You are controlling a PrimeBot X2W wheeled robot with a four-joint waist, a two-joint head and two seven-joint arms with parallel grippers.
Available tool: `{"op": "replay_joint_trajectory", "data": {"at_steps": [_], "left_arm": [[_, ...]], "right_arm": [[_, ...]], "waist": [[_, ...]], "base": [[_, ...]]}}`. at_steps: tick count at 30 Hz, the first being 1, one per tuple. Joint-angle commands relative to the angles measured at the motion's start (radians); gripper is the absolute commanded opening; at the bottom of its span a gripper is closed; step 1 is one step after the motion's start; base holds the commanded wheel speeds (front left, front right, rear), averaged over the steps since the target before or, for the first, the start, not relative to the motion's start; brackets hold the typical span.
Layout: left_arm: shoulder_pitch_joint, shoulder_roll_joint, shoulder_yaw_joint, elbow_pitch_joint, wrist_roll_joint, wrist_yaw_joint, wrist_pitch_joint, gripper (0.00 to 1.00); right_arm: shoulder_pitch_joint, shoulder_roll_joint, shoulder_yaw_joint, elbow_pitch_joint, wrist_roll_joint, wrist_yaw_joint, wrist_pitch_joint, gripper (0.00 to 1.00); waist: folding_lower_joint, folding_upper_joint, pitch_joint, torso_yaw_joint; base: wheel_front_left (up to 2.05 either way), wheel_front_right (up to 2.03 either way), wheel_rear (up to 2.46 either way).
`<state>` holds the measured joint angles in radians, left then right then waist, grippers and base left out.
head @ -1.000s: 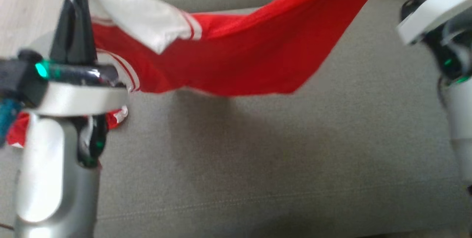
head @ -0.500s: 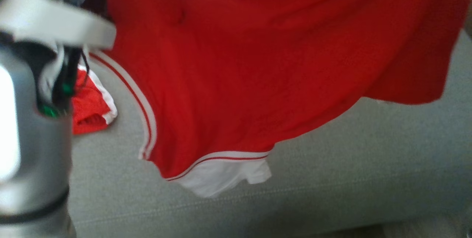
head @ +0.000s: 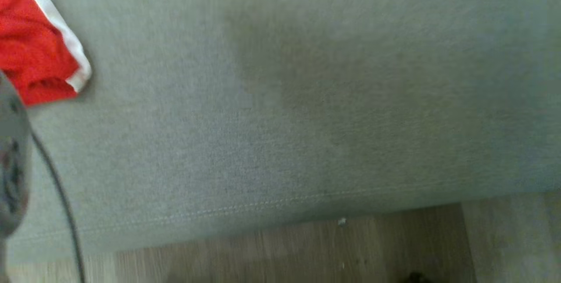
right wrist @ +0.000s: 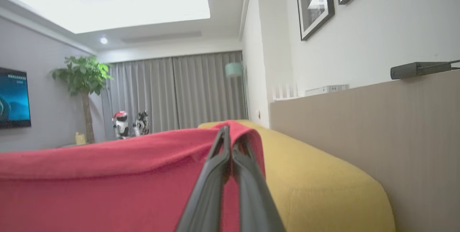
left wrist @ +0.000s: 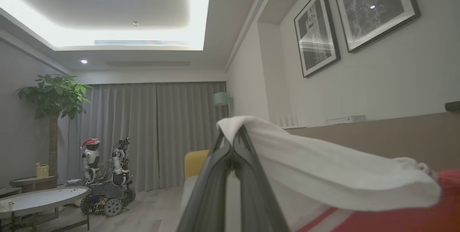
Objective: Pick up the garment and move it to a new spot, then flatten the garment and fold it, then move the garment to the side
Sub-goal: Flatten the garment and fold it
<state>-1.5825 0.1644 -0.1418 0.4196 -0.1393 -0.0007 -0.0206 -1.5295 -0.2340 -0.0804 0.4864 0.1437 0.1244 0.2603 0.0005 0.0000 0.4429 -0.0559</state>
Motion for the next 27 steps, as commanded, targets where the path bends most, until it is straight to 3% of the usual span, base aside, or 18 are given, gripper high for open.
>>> {"op": "replay_joint_trajectory", "data": {"at_steps": [1, 4, 5, 9, 17, 21, 27], "left_arm": [[-0.081, 0.028, 0.011, 0.024, 0.024, 0.017, -0.056, 0.00], [-0.129, 0.014, 0.005, 0.097, 0.031, 0.027, -0.126, 0.00], [-0.146, 0.002, 0.004, 0.161, 0.025, 0.025, -0.173, 0.00], [-0.127, -0.013, 0.002, 0.227, 0.011, 0.014, -0.212, 0.00], [0.113, -0.038, -0.039, 0.323, -0.018, -0.059, -0.239, 0.00], [0.275, -0.030, -0.070, 0.338, -0.011, -0.080, -0.241, 0.00], [0.515, -0.011, -0.106, 0.299, -0.001, -0.096, -0.241, 0.00]], "right_arm": [[-0.067, 0.021, -0.015, 0.016, -0.017, 0.006, -0.081, 0.00], [-0.107, 0.035, -0.040, 0.093, -0.022, 0.006, -0.178, 0.00], [-0.123, 0.050, -0.048, 0.170, -0.015, 0.006, -0.238, 0.00], [-0.105, 0.063, -0.039, 0.277, 0.005, 0.006, -0.290, 0.00], [0.105, 0.081, 0.002, 0.471, 0.147, 0.006, -0.407, 0.00], [0.218, 0.090, 0.071, 0.529, 0.223, 0.006, -0.404, 0.00], [0.377, 0.058, 0.214, 0.553, 0.340, 0.006, -0.291, 0.00]], "waist": [[-0.0005, 0.0000, 0.128, 0.052], [-0.0005, 0.0000, 0.141, 0.062], [-0.0005, 0.0000, 0.149, 0.071], [-0.0005, 0.0000, 0.155, 0.080], [-0.0005, 0.0000, 0.097, 0.102], [-0.0005, 0.0000, 0.044, 0.111], [-0.0005, 0.0000, -0.048, 0.126]], "base": [[0.00, 0.00, 0.00], [0.00, 0.00, 0.00], [0.00, 0.00, 0.00], [0.00, 0.00, 0.00], [0.00, 0.00, 0.00], [0.00, 0.00, 0.00], [0.00, 0.00, 0.00]]}}
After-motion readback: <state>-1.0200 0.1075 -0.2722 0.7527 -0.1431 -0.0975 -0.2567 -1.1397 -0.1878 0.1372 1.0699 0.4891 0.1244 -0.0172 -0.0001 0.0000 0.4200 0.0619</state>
